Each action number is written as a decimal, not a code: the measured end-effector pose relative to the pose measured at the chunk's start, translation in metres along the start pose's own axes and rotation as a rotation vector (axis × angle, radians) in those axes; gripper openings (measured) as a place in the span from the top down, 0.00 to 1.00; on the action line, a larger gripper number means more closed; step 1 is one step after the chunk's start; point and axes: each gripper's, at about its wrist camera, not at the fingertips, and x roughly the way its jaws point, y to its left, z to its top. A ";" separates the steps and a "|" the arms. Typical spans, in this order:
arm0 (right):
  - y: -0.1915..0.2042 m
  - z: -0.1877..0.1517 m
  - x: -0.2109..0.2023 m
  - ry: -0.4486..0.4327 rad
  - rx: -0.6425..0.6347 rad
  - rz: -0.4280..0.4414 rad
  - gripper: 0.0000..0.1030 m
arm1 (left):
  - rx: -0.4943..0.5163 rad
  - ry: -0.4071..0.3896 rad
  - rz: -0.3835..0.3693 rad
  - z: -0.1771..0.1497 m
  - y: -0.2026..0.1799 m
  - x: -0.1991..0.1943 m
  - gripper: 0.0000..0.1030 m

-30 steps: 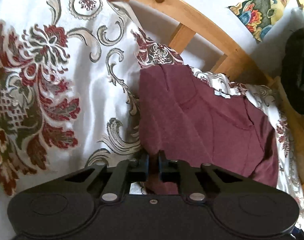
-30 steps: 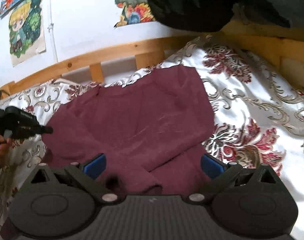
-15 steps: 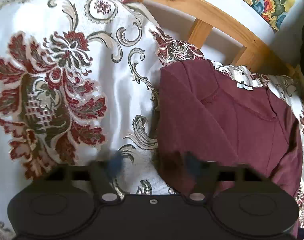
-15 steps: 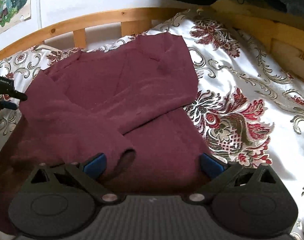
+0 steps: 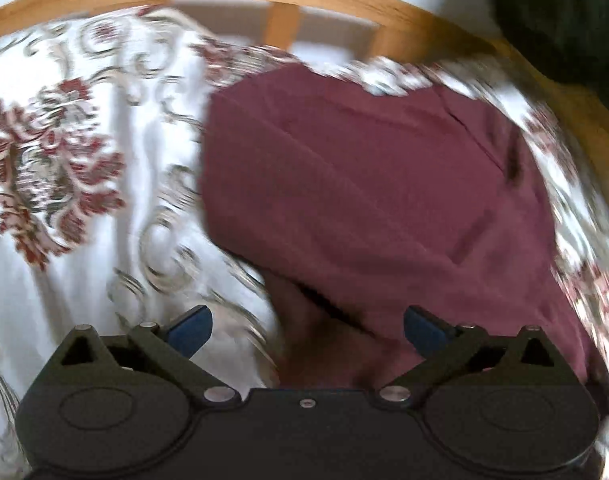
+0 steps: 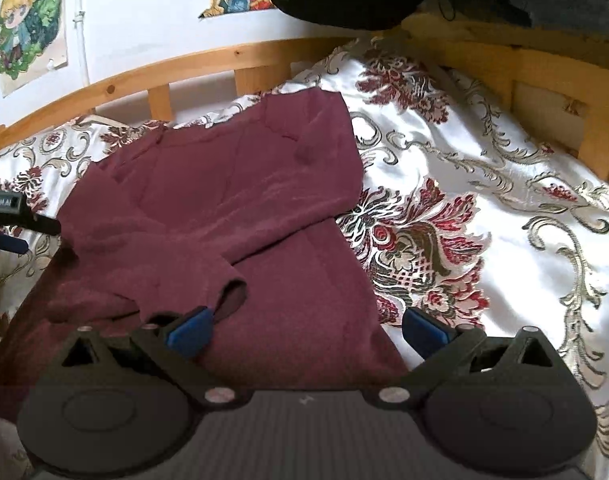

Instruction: Fold small clothes

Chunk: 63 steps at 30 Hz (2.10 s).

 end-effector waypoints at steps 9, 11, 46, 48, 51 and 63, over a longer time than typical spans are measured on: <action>0.002 -0.017 -0.031 0.018 -0.215 0.012 0.00 | 0.248 0.133 -0.035 -0.061 -0.052 -0.029 0.01; 0.003 -0.022 -0.037 0.024 -0.274 -0.008 0.00 | 0.279 0.157 -0.027 -0.069 -0.056 -0.033 0.01; 0.023 0.054 -0.038 -0.023 -0.396 0.168 0.91 | 0.592 0.043 -0.117 -0.110 -0.115 -0.049 0.01; 0.015 0.078 -0.036 -0.010 -0.304 0.219 0.91 | 0.622 0.032 -0.108 -0.113 -0.121 -0.046 0.01; 0.004 0.112 -0.028 0.026 -0.191 0.273 0.91 | 0.662 0.032 -0.078 -0.118 -0.129 -0.040 0.01; -0.012 0.101 -0.038 0.027 -0.171 0.181 0.91 | 0.605 0.053 0.064 -0.113 -0.112 -0.037 0.11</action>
